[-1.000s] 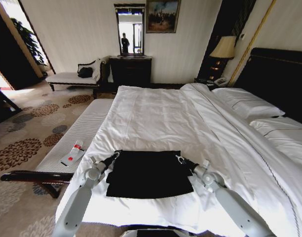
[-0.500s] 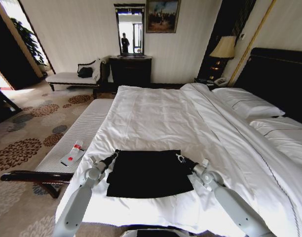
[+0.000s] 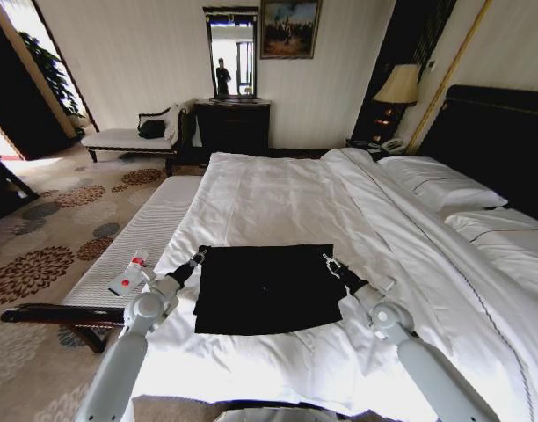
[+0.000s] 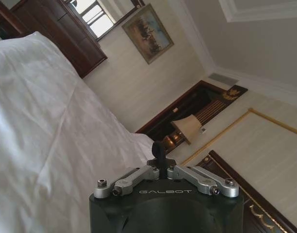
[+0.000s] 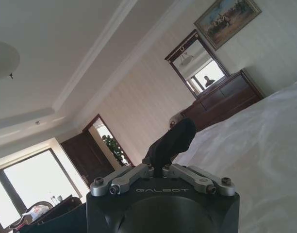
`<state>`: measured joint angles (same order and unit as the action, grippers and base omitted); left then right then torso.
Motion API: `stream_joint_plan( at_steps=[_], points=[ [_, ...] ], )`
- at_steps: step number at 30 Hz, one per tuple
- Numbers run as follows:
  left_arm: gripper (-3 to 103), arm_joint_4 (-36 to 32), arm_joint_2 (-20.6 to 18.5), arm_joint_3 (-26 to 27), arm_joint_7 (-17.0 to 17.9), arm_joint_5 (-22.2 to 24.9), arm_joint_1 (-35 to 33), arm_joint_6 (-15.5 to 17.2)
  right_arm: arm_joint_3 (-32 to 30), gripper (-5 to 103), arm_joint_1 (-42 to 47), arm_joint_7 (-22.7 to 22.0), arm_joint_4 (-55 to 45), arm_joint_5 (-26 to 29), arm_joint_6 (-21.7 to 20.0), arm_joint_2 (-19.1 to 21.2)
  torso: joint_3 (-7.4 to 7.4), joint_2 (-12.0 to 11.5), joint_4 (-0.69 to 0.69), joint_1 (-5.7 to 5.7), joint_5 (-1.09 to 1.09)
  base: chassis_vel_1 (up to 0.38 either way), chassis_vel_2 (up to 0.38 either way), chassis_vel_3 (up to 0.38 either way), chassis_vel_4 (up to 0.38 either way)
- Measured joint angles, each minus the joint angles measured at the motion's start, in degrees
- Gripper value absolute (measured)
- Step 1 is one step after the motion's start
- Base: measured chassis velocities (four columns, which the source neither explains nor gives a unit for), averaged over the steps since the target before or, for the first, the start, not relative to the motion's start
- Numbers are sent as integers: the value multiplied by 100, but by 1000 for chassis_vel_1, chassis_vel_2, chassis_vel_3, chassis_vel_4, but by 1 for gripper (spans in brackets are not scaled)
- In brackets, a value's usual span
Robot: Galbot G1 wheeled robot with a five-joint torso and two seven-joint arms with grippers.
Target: Fold the clothes on the bed.
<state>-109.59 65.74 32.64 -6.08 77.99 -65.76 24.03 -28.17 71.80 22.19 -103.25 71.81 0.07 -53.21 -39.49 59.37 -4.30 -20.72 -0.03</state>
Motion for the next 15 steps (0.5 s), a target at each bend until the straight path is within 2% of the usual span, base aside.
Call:
stream_joint_plan(
  at_steps=[1, 4, 7, 9, 11, 13, 15],
  points=[
    [2, -241, -64, 2, 2, 152, -11, -14, -242, 2, 255, 9, -251, 78, 162, -13, 0, 0, -1, 0, -1, 0, 0, 0, 0],
    [2, -513, -126, 11, 11, 347, -63, -25, -525, 2, 542, 19, -507, 143, 272, -41, 0, 0, -7, 0, -1, 0, 0, 0, 0],
    [2, -853, -192, 108, 25, 594, -193, -36, -945, 2, 935, 59, -874, 180, 375, -94, 0, 0, -6, 0, 0, 0, 0, 0, 0],
    [2, -1256, -237, 352, 67, 874, -438, -44, -1268, 2, 1222, 85, -1219, 212, 472, -129, 0, 0, -4, 0, 0, 0, 0, 0, 0],
    [2, -1315, -243, 392, 75, 907, -480, -45, -1311, 2, 1261, 86, -1272, 223, 484, -134, 0, 0, -2, 0, 0, 0, 0, 0, 0],
    [2, -1735, -306, 647, 107, 1034, -760, -56, -1583, 2, 1510, 91, -1618, 291, 548, -155, 0, 0, 0, 1, -1, 0, 0, 0, 0],
    [2, -1857, -325, 718, 112, 1051, -839, -60, -1673, 2, 1598, 95, -1740, 304, 577, -160, 0, 0, -1, 0, -1, 0, 0, 0, 0]
  ],
)
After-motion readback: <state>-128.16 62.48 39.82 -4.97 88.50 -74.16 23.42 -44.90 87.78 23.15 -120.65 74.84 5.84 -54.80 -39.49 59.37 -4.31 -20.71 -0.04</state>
